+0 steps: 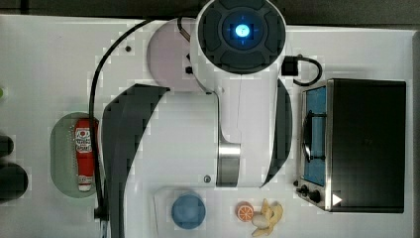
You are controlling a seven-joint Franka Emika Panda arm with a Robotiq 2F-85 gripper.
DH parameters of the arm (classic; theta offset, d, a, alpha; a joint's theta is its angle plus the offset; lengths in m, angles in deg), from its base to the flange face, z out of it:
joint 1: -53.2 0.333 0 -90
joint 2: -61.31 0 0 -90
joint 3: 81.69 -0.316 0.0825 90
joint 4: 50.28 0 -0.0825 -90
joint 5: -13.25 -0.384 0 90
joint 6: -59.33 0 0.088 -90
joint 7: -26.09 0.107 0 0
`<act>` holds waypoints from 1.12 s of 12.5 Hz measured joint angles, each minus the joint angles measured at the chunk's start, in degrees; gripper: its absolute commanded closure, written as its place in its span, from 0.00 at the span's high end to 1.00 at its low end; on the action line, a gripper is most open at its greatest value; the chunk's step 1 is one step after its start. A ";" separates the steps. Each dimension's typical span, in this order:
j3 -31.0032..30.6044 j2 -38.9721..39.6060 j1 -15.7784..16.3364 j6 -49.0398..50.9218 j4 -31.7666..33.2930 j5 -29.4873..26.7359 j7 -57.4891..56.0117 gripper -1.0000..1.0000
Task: Pick ketchup from strainer and place it on the table
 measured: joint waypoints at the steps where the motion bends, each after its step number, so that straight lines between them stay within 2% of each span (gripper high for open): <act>1: -1.67 -2.60 -1.76 4.77 2.85 0.00 -0.04 0.79; 3: -3.46 -8.97 -3.63 10.61 7.61 -0.47 -0.08 1.00; 5: -4.96 -11.92 -3.97 9.82 6.43 -0.45 -0.09 1.00; 8: -10.34 -10.97 -4.29 4.68 2.29 -0.42 -0.14 1.00; 14: -28.69 0.84 -0.65 -0.16 3.13 -0.73 -0.32 1.00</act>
